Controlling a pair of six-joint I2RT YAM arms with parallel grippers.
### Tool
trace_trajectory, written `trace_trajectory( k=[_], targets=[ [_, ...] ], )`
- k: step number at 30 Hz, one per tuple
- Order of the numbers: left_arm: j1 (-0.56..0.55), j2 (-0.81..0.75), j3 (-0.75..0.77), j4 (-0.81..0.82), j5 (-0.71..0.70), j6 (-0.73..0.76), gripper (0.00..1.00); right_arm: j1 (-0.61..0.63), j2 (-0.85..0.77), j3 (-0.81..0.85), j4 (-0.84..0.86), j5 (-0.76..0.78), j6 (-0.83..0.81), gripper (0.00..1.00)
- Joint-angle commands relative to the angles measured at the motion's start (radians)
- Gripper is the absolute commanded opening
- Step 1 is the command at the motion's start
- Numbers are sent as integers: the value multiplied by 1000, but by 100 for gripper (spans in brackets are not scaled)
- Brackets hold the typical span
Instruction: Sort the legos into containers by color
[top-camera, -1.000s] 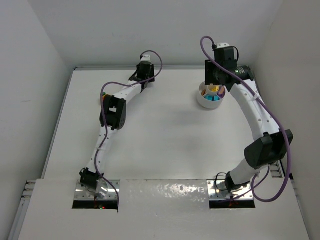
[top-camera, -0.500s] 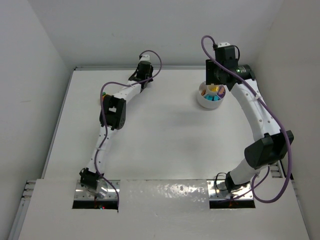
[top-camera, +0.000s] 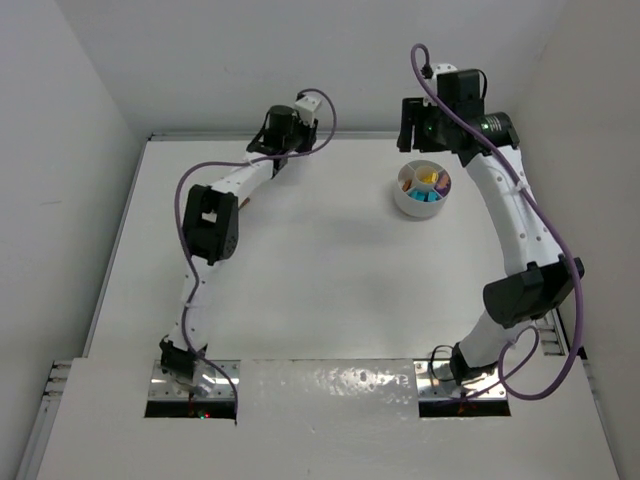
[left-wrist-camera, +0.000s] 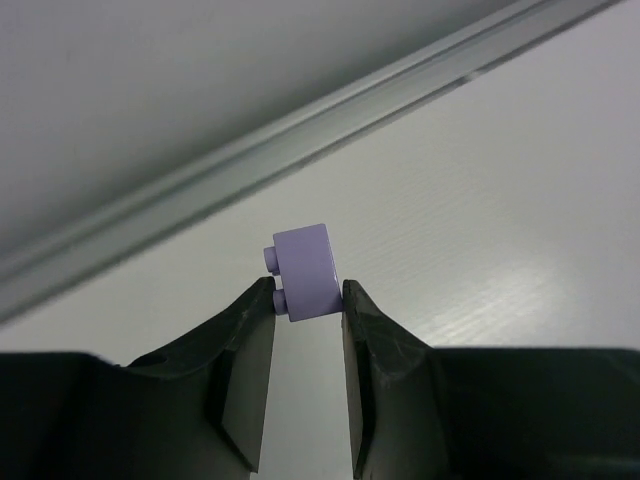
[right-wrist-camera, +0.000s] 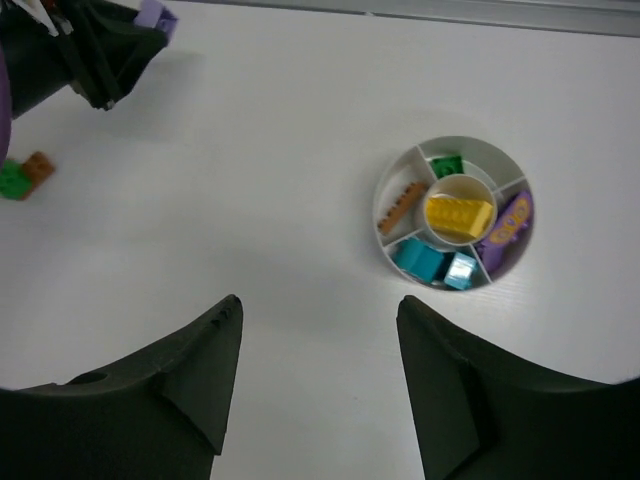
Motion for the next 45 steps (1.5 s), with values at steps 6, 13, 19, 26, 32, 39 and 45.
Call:
trace_trajectory(
  k=[6,13,19,26,32,39,45],
  targets=[
    [-22,-466,-285,89,624,448,0,-93,-28,-29,185,-539,60,68],
    [-70,-691,-441,73,801,479,0,-93,-93,-232,425,-794,66,70],
    [-114,-780,-563,89,802,520,0,-88,-147,-393,708,-925,246,68],
    [-134,-803,-602,134,807,497,0,-47,-98,-412,812,-914,349,67],
    [-134,-822,-625,168,819,453,0,-32,-58,-393,756,-864,320,66],
    [-134,-852,-665,208,822,436,0,-30,-19,-362,703,-839,299,65],
    [-134,-859,-680,240,828,411,0,-6,-7,-373,752,-880,326,43]
  ],
)
